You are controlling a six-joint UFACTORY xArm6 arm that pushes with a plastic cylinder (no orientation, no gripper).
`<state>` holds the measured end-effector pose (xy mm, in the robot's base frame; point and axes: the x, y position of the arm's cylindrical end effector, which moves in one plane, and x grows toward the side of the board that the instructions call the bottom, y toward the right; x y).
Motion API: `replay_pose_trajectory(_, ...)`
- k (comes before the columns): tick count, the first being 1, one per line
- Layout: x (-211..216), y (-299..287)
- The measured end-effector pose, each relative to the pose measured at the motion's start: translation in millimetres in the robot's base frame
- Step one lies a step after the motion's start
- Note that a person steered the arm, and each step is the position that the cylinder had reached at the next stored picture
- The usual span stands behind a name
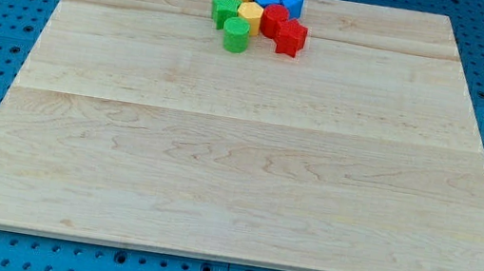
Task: Move the green star to the bottom of the board
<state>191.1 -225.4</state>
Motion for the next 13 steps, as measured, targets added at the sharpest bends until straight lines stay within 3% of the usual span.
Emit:
replay_pose_trajectory(1,1,43)
replay_pose_trajectory(2,1,125)
replay_pose_trajectory(3,1,150)
replay_pose_trajectory(8,10,150)
replay_pose_trajectory(13,48,160)
